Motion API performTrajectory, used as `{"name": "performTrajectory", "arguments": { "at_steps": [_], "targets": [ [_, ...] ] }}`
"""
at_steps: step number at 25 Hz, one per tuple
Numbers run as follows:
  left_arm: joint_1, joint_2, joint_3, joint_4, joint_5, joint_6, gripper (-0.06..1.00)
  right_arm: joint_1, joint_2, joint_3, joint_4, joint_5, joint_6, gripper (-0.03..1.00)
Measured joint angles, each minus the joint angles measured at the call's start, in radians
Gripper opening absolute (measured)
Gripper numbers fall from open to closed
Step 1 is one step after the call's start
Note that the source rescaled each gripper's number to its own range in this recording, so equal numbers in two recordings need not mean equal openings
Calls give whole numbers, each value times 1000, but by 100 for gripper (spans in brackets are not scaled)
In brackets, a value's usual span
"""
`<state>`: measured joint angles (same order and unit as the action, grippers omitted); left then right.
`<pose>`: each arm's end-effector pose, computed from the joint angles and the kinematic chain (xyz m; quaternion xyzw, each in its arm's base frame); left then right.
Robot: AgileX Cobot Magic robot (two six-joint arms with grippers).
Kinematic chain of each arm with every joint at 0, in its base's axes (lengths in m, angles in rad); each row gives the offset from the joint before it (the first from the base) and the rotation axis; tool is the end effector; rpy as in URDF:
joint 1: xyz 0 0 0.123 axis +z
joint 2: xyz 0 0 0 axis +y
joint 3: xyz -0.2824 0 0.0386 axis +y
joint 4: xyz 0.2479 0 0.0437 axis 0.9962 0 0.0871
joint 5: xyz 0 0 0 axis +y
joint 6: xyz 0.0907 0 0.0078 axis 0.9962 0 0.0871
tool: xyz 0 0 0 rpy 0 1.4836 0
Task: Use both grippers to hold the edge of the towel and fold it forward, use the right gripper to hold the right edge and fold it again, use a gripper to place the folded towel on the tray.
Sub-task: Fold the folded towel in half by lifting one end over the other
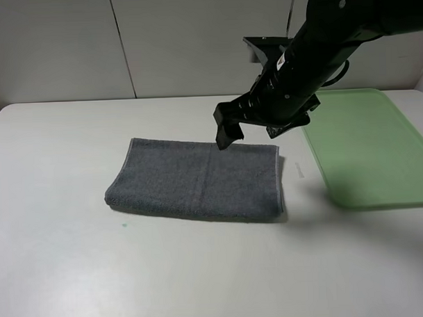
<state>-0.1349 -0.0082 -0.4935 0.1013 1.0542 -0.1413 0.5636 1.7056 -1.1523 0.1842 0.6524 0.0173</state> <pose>-0.0042 0.0087 0.2762 -0.0045 0.8500 -0.0221 0.5263 0.2906 0.1956 0.2235 -0.2053 0.9503 0.1318 0.1936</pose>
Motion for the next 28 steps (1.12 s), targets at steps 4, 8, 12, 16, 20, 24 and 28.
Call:
{"name": "performTrajectory", "arguments": {
  "at_steps": [4,8,12,16,20,24,28],
  "targets": [
    [77,0,0,0,0,0,100,0,8,0,-55,-25,186,100],
    [112,0,0,0,0,0,100,0,63,0,-99,-28,285,100],
    [113,0,0,0,0,0,100,-4,130,0,-103,-29,312,100],
    [113,0,0,0,0,0,100,-47,178,0,-105,-29,338,100],
    [113,0,0,0,0,0,100,-101,204,0,-117,-30,343,100],
    [113,0,0,0,0,0,100,-114,227,0,-129,-21,343,100],
    [113,0,0,0,0,0,100,-115,255,0,-134,-22,342,100]
  ]
}}
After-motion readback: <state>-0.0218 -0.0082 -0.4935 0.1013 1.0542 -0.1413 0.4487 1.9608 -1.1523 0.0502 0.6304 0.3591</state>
